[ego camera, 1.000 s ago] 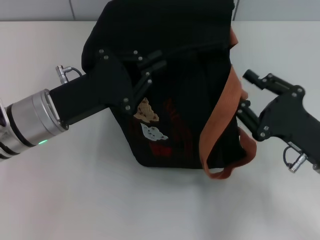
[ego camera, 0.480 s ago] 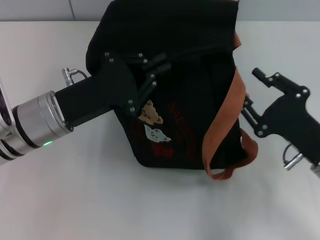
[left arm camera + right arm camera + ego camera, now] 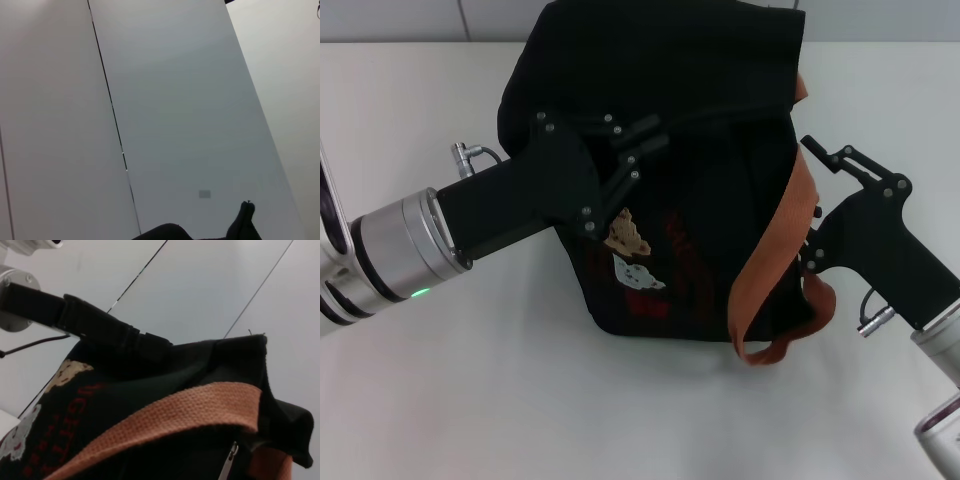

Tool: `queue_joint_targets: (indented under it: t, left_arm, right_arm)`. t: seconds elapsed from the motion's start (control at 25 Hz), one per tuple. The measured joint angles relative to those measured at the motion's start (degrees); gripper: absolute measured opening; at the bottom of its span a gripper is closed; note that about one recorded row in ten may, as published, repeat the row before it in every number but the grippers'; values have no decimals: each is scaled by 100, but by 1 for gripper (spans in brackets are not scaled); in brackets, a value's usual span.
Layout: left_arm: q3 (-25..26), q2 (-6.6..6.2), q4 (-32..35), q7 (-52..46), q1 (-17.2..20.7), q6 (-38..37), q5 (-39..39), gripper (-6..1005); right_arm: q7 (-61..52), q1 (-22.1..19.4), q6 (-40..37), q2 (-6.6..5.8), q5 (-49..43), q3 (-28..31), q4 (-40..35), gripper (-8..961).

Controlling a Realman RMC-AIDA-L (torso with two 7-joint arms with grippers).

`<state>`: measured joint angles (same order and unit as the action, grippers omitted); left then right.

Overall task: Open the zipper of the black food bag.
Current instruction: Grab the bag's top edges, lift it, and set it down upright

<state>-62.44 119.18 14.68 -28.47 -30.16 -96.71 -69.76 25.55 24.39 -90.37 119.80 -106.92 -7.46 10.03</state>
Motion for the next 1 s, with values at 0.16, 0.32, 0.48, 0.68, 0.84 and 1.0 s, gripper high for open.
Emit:
queue_joint_targets:
  t: [0.16, 0.32, 0.48, 0.68, 0.84, 1.0]
  left_arm:
    - [-7, 0, -44, -1, -6, -44, -8, 87]
    - [-29, 0, -49, -3, -14, -61, -9, 87]
    - [-31, 0, -53, -7, -39, -85, -20, 87]
    - [-32, 0, -54, -9, -57, -133, -20, 87]
    - [-31, 0, -57, -9, -66, -137, -18, 87]
    - [-32, 0, -78, -10, -69, -138, -6, 87]
  right_arm:
    - [483, 53, 103, 0, 2, 7, 148, 424]
    - [959, 98, 189, 7, 1, 26, 288, 424]
    - [1302, 125, 316, 9, 2, 67, 386, 423]
    - [1456, 156, 386, 9, -1, 163, 472, 423]
    - [1467, 200, 374, 9, -23, 231, 542, 423]
    - [1470, 231, 308, 9, -41, 235, 578, 423]
